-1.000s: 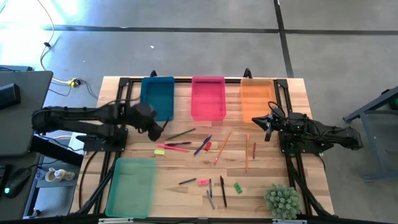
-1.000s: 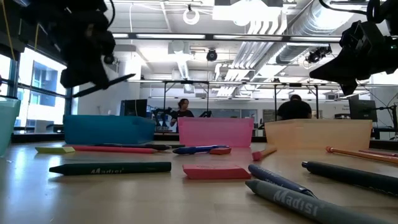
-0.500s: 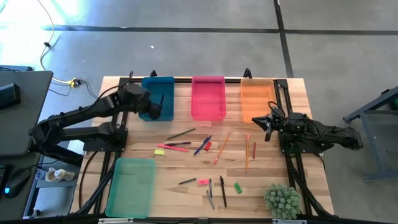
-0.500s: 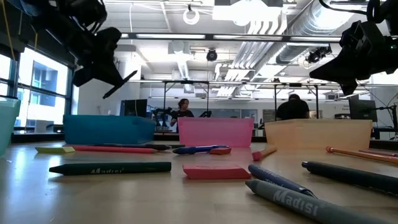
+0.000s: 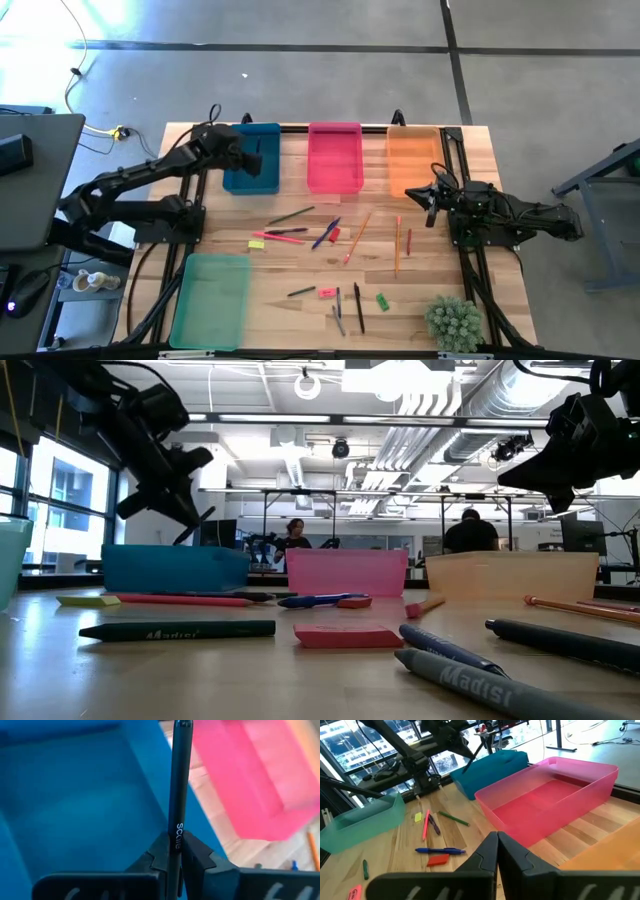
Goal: Sort crayons/erasers/pens/pencils in bins
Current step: Put the top black pen into the blue bin
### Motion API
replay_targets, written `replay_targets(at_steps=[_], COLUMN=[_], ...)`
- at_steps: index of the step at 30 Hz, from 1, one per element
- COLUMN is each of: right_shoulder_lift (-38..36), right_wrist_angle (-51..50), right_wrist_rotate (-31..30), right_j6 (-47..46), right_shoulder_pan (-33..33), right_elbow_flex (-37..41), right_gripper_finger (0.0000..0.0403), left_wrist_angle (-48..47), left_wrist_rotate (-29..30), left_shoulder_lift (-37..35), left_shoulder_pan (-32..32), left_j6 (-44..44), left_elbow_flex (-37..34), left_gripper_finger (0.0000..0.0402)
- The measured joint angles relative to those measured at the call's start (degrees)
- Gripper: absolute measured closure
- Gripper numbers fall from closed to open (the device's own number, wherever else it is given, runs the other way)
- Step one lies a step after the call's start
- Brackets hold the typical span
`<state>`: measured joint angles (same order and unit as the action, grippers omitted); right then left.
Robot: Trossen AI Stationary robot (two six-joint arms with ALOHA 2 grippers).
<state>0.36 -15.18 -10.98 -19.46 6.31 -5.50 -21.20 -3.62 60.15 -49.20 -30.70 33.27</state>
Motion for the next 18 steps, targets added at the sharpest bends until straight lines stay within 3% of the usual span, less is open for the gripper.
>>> replay_targets(at_steps=[10,18], right_shoulder_lift=[0.0,0.0], right_wrist_angle=[0.0,0.0], right_wrist_rotate=[0.0,0.0], right_j6=[0.0,0.0], right_shoulder_pan=[0.0,0.0], right_elbow_flex=[0.0,0.0], right_gripper_finger=[0.0403,0.0403], left_wrist_angle=[-14.2,-19.6], left_wrist_rotate=[9.2,9.9], left_shoulder_lift=[7.1,13.8], left_shoulder_pan=[0.0,0.0], left_j6=[-0.4,-3.7], left_elbow_flex=[11.2,13.3], left_gripper_finger=[0.0389,0.0389])
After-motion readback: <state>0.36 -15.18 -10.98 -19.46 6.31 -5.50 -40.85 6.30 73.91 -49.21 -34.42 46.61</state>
